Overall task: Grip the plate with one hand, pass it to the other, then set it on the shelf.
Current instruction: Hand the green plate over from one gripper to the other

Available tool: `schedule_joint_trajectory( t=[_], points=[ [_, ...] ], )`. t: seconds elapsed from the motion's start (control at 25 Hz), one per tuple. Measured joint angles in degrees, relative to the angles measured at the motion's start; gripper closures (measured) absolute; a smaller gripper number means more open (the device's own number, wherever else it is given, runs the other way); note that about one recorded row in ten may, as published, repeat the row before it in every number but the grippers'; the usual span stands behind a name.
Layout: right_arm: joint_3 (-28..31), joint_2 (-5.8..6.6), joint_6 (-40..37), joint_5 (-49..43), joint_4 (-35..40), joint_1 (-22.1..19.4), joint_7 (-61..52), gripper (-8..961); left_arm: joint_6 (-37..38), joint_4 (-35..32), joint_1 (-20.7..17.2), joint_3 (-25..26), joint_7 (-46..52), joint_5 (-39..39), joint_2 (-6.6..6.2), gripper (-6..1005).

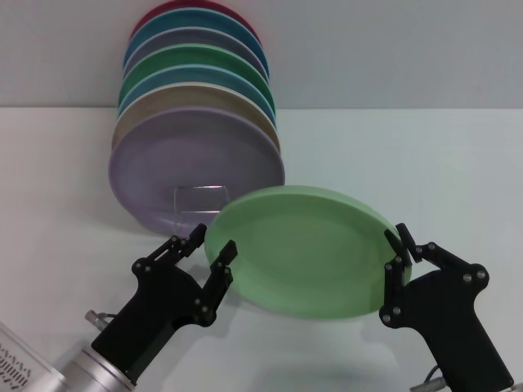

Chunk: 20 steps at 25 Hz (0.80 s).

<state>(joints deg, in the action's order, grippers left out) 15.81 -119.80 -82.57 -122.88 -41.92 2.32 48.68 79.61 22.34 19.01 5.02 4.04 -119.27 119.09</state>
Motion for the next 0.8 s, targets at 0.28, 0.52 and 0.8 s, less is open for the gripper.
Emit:
schedule_joint_trajectory(
  t=[0.28,0.52,0.8],
  points=[
    [-0.3,0.01,-0.1,0.0,0.0,-1.4,0.0,930,-0.9,0.6,0.5,0.0,-0.6,0.0,0.00,590],
    [-0.9,0.01,-1.0,0.7,0.0,-2.0,0.2,930,-1.2,0.7,0.7,0.0,-0.6,0.0,0.00,589],
    [-0.9,0.01,-1.4,1.5,0.0,-1.9,0.4,930,-1.2,0.7,0.7,0.2,-0.6,-1.9,-0.01,589]
  ],
)
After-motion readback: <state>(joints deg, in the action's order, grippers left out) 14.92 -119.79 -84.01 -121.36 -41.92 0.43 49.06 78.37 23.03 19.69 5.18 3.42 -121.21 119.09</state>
